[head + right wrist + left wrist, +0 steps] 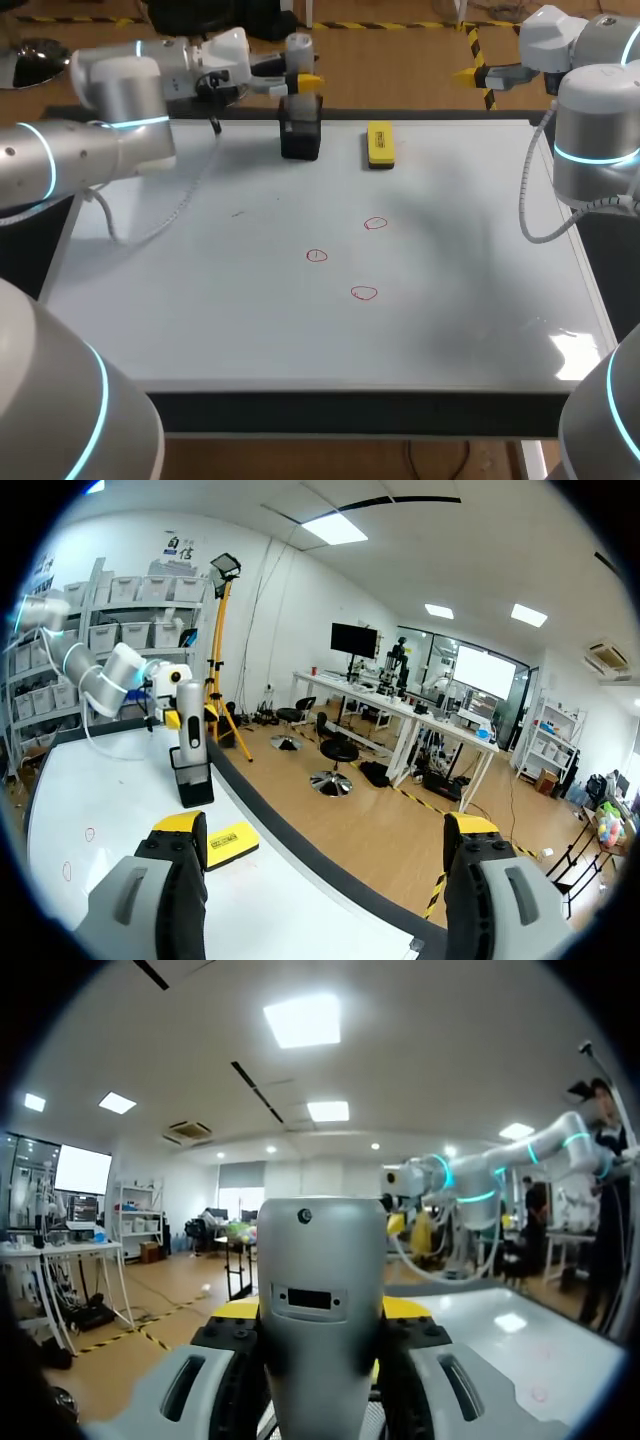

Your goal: Pick up the inspection probe, press it on each red-marked spot on the whiteboard one by one, put down the probe, pick up the eraser, and wipe off all the red marks.

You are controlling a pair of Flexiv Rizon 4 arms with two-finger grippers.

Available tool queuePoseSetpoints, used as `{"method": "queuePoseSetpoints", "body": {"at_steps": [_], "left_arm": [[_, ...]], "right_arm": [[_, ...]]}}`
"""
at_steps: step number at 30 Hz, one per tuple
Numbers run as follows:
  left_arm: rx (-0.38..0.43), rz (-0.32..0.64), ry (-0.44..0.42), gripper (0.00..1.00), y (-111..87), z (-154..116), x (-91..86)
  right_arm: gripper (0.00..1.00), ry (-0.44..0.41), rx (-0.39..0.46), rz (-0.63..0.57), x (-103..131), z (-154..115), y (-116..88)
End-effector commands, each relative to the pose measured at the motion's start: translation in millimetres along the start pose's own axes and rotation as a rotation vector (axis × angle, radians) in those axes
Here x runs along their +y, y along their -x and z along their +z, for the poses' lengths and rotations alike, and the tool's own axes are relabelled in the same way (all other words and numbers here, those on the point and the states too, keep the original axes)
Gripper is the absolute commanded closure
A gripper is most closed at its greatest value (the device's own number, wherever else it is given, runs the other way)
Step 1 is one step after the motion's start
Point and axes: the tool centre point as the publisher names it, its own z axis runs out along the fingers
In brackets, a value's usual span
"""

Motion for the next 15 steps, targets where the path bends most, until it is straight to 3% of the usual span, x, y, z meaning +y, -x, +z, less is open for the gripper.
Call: {"method": "queuePoseSetpoints", "body": {"at_steps": [1, 15], "left_arm": [[-0.005, 0.007, 0.027, 1.00, -5.2, -1.4, -19.8], [-0.019, 0.052, 0.023, 1.00, 2.1, -5.7, -72.2]], "right_arm": [[0.00, -0.003, 0.001, 0.000, 0.4, 0.4, 0.5], [0.00, -0.003, 0.001, 0.000, 0.4, 0.4, 0.5]]}}
